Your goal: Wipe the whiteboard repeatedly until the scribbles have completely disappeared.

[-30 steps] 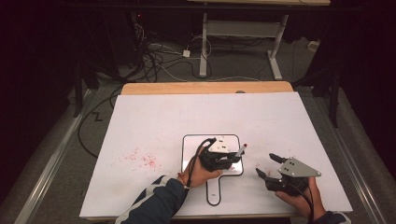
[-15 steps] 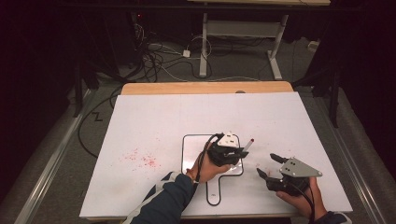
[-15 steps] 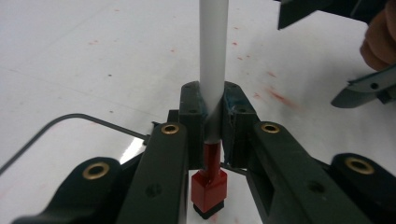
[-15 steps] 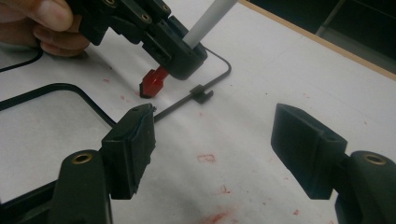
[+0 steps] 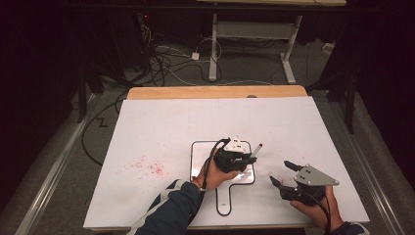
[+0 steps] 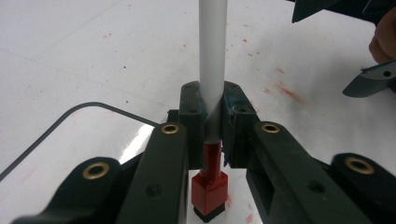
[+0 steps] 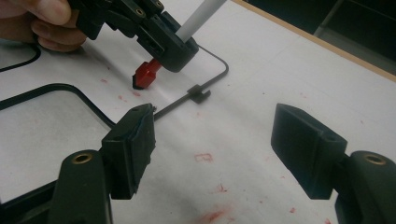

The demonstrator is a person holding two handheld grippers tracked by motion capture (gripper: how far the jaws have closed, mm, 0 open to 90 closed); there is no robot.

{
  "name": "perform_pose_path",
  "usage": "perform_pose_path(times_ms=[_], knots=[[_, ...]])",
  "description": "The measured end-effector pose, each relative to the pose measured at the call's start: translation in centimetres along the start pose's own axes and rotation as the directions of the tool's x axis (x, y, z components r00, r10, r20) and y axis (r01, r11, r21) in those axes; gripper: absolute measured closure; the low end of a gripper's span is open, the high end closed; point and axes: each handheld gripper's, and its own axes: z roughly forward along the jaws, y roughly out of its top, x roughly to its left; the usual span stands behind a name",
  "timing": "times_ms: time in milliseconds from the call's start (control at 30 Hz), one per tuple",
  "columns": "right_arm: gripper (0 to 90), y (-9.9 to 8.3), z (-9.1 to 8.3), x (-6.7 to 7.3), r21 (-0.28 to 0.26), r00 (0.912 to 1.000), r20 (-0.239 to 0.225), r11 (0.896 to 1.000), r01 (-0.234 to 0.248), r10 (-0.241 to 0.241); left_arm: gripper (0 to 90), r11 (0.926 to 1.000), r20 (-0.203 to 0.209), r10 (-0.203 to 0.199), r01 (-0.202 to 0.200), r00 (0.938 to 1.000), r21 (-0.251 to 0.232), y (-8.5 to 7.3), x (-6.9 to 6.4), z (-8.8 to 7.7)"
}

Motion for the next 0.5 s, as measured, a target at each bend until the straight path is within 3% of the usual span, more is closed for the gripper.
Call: perform_pose_path(times_ms=[133,200,333,433,500], knots=[[31.2,0.1,0.0,0.0,-0.001,1.0,0.005,1.0,-0.002,0.002,78.9,0.998,0.03,0.061,-0.062,0.9977,0.016,0.6,-1.7,1.2],[31.3,0.0,-0.1,-0.1,-0.003,0.9999,0.008,1.0,-0.006,0.006,78.9,0.9965,0.027,0.079,-0.08,0.9965,0.026,0.6,-1.9,1.2],[31.3,-0.1,-0.1,-0.2,0.002,0.9999,0.007,1.0,-0.009,0.009,78.8,0.9988,-0.02,0.043,-0.042,0.9989,0.025,0.2,-0.5,0.2],[31.3,0.0,-0.1,-0.1,-0.001,0.9999,0.009,1.0,-0.007,0.007,78.9,0.9999,-0.012,0.004,-0.004,0.9999,0.014,0.0,-0.1,0.2],[31.3,0.0,-0.2,-0.1,-0.006,0.9999,0.01,1.0,-0.008,0.008,78.9,0.9993,0.014,0.028,-0.029,0.9995,0.022,0.1,-0.8,0.6]])
